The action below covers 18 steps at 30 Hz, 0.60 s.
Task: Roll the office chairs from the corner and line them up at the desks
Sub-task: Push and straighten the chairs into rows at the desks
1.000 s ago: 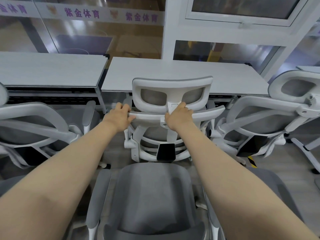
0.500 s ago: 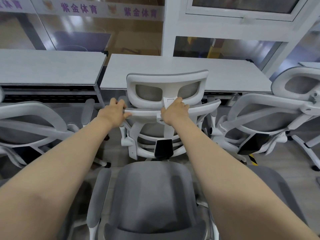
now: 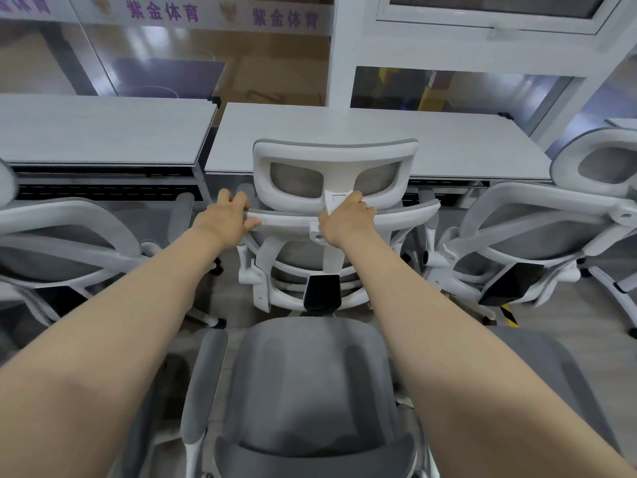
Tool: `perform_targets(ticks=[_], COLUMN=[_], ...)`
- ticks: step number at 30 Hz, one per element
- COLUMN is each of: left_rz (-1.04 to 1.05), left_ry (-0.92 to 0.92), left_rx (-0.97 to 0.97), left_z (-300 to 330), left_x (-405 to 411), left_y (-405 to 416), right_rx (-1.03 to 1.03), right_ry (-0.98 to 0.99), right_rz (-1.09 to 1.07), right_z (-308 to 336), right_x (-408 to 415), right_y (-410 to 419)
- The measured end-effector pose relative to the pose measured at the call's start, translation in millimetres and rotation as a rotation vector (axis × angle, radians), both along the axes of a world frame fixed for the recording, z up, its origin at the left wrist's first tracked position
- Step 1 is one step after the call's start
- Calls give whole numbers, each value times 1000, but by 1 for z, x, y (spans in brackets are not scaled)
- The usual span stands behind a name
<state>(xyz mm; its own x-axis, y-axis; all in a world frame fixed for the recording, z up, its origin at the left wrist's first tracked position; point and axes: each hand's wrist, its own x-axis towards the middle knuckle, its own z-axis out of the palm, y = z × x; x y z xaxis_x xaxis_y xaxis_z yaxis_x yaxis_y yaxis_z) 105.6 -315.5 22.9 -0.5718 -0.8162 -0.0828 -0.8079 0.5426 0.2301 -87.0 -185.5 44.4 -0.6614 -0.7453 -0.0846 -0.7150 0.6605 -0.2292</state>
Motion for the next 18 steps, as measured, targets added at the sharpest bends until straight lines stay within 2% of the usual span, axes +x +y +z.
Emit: perform_targets(ticks=[11,18], left_rz=[10,-74], left_ry=[5,40], left_rx=[6,26], left_z=[0,3], left_x=[4,9], left_y=[1,13], right_rx=[-88,-179], right_ry=[-37,-249], right_rz=[29,104], right_z=[4,8], right_x=[7,-8], right_y=[12,41])
